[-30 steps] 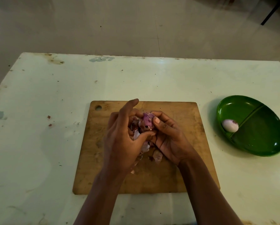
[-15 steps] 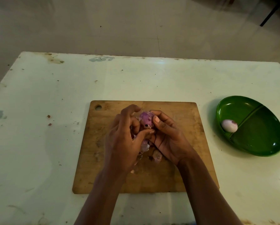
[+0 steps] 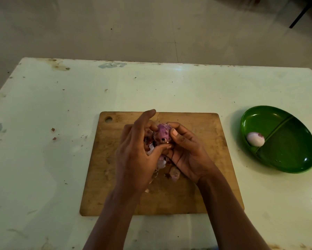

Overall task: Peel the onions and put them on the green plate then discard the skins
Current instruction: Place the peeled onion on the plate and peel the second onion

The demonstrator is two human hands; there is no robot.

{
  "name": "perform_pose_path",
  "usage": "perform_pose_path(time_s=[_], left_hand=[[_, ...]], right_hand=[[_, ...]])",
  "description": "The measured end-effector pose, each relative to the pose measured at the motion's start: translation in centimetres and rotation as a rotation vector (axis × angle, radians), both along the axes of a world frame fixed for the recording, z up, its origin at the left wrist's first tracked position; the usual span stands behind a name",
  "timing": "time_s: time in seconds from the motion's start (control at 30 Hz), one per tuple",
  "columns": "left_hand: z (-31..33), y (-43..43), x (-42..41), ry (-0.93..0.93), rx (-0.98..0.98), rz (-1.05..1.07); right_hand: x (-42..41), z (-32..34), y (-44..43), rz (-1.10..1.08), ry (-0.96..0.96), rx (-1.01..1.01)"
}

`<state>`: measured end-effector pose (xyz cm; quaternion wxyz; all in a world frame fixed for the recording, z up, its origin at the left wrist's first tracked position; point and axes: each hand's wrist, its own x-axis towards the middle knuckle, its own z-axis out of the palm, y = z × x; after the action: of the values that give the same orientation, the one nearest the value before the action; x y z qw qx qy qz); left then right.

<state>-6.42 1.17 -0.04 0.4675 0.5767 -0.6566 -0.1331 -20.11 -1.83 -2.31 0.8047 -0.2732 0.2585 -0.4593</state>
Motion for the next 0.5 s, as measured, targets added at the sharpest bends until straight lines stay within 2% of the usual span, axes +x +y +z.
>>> perform_pose_path(time_s=[0.5], left_hand=[[-0.62,0.03,-0.08,0.026,0.036,-0.010]], right_hand=[[0.06,0.06,0.03,-0.011,-0.012,0.008]])
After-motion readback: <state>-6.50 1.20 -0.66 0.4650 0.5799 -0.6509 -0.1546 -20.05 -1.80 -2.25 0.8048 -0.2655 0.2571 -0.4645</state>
